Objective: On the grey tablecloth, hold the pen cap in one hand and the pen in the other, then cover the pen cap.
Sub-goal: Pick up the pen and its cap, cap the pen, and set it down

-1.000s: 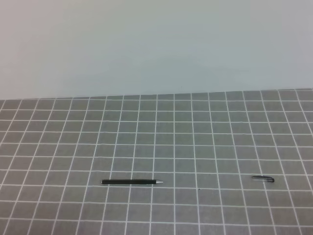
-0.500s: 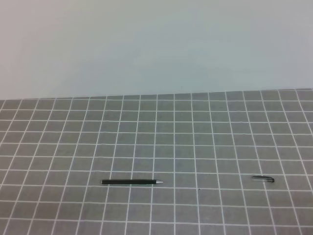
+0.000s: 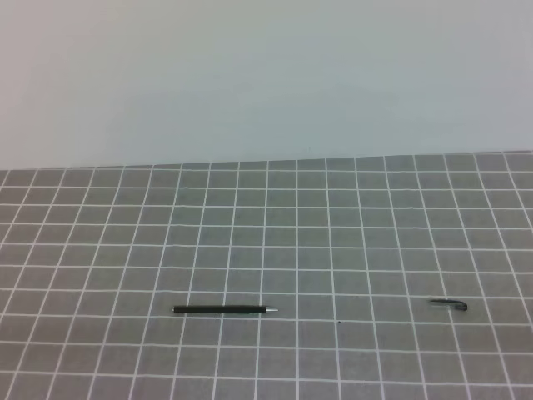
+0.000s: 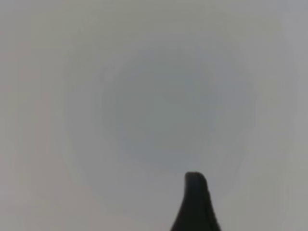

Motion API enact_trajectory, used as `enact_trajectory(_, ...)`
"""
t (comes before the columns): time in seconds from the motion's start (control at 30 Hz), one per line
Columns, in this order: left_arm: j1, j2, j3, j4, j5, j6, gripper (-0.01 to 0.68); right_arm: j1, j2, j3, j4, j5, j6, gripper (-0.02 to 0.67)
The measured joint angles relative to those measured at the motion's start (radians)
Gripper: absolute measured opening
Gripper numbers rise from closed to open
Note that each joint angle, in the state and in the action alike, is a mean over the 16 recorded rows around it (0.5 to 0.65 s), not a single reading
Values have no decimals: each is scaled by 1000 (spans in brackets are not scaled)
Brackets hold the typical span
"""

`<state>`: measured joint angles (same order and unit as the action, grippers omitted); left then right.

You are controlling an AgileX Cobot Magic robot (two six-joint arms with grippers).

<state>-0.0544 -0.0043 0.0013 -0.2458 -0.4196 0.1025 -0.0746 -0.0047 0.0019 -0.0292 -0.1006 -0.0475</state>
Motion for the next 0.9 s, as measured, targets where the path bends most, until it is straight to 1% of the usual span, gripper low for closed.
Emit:
enact_trajectory(0.1, 0, 0, 0, 1, -52, 0, 468, 0, 0, 0, 0, -121, -1, -3)
enact_trajectory(0.2, 0, 0, -6, 9, -64, 0, 468, 0, 0, -1, 0, -221, -1, -3)
enact_trajectory(0.4, 0, 1, -60, 37, 19, -28, 468, 0, 0, -1, 2, -335, -4, -2)
enact_trajectory(0.53, 0, 1, -105, 57, 103, -77, 468, 0, 0, -1, 4, -351, -9, -2)
enact_trajectory(0.7, 0, 2, -159, 69, 202, -139, 468, 0, 0, -2, 7, -324, -18, -2)
enact_trajectory(0.9, 0, 2, -182, 53, 211, -195, 468, 0, 0, -7, 19, -235, -26, -2)
